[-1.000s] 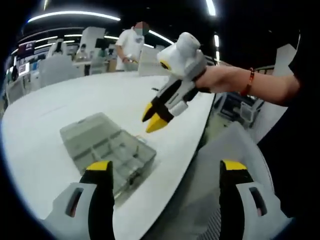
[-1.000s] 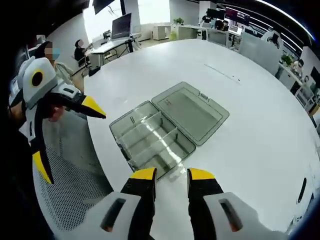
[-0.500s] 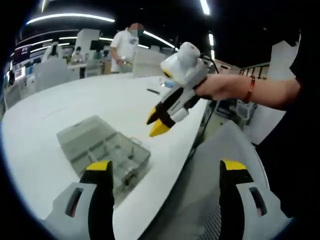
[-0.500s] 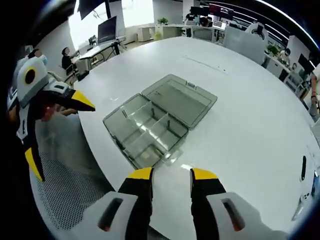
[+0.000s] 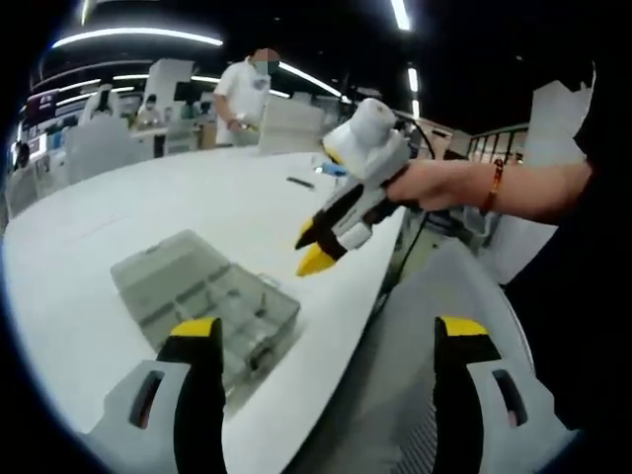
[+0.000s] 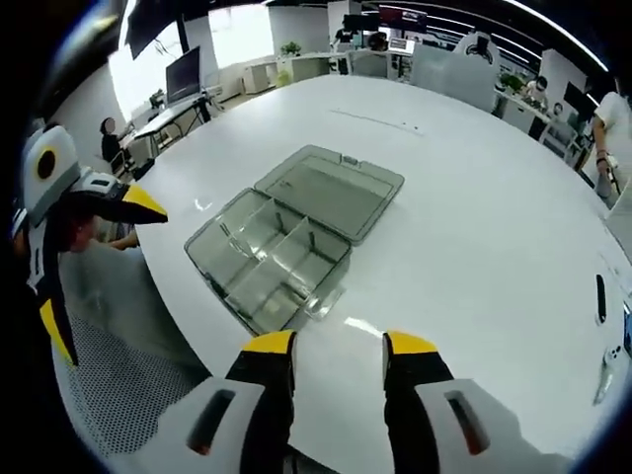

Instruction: Insert the divider into the dual guide fixture by aligning both edges with the guide slots and pushing it downward to the bottom, including one-sided entry, uneven engagement, binding, and posture correction.

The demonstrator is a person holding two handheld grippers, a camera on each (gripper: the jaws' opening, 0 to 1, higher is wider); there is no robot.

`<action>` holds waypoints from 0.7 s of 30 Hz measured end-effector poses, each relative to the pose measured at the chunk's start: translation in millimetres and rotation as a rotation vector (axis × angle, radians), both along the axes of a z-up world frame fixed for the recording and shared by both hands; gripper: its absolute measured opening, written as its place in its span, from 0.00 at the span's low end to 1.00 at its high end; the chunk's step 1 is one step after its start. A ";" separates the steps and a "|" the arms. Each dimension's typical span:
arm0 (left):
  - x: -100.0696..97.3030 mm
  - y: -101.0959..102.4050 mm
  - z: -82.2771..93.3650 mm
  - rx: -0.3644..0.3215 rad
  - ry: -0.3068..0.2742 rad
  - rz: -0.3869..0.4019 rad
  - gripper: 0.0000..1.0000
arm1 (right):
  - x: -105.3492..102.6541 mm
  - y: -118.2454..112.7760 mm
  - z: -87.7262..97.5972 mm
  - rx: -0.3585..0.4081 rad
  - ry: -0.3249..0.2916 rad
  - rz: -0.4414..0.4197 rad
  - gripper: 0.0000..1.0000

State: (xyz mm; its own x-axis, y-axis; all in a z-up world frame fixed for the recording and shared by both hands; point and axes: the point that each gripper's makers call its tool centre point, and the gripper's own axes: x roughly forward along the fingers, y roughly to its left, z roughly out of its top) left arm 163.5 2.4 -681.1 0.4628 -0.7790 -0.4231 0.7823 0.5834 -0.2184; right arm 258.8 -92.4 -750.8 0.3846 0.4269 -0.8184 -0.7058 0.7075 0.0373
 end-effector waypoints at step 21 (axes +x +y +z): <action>14.4 9.9 -7.2 -0.022 0.021 0.035 0.87 | 9.0 -8.9 -25.9 -0.017 0.069 -0.082 0.34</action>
State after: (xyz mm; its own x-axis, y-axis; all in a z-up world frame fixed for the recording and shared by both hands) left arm 177.8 12.3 -688.3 0.4809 -0.7720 -0.4157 0.7566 0.6049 -0.2481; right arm 267.8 -101.4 -776.7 0.3604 0.3820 -0.8510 -0.6417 0.7637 0.0710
